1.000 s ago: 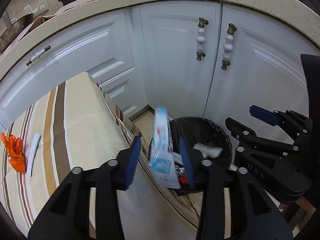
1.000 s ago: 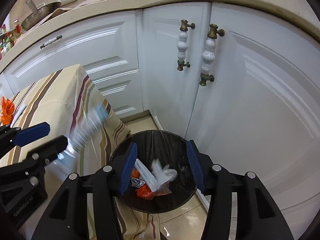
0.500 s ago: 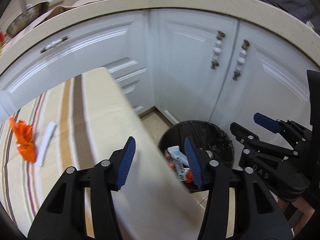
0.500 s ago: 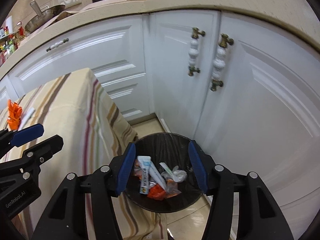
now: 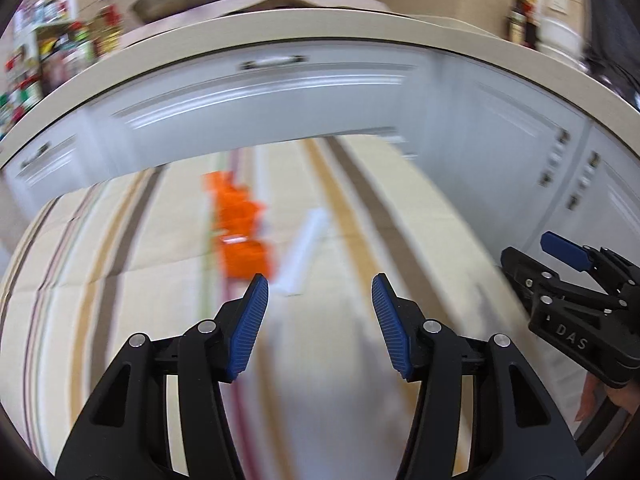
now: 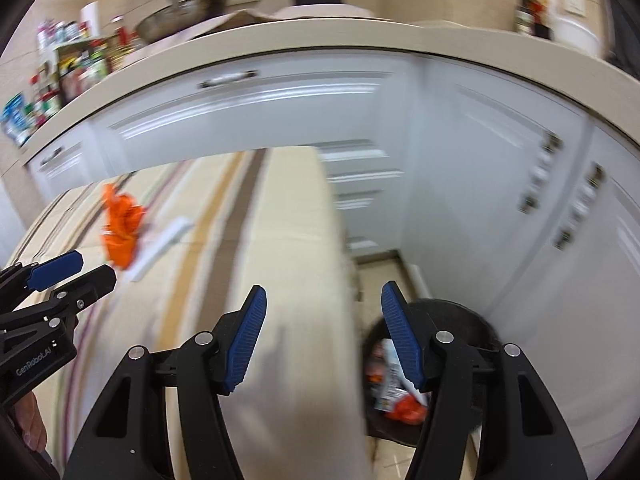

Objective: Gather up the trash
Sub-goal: 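Move both open tools back over the table, then grasp the last white strip with the right tool while the left tool grasps the orange bag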

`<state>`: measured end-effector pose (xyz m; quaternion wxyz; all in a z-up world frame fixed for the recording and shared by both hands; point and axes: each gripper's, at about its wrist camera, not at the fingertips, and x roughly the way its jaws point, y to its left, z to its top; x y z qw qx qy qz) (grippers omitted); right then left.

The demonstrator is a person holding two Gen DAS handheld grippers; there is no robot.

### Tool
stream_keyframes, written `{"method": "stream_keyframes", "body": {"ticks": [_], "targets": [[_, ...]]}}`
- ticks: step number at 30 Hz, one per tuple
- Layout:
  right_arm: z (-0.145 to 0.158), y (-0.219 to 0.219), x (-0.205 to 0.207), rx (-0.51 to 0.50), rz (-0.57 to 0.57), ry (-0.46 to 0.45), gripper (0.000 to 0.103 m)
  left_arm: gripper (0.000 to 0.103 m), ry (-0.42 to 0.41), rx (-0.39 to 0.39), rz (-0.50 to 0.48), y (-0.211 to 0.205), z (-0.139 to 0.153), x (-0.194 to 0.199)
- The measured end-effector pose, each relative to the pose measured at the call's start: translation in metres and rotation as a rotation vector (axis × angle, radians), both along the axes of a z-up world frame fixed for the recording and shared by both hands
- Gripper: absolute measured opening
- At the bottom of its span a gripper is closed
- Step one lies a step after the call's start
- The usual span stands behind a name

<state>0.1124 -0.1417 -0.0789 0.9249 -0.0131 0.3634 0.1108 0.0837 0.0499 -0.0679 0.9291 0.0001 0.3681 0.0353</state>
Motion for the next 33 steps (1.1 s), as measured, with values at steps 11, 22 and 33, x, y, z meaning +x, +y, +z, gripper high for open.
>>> {"method": "stream_keyframes", "body": {"ticks": [11, 22, 33], "targets": [[-0.005, 0.113, 0.008, -0.046, 0.201, 0.035, 0.060, 0.053, 0.015, -0.020, 0.222, 0.117, -0.006, -0.029], [-0.026, 0.168, 0.027, -0.135, 0.239, 0.107, 0.060, 0.053, 0.040, -0.073, 0.268, 0.151, -0.018, -0.035], [-0.029, 0.132, 0.044, -0.122, 0.129, 0.137, 0.063, 0.053, 0.053, -0.097, 0.245, 0.144, -0.022, -0.028]]}}
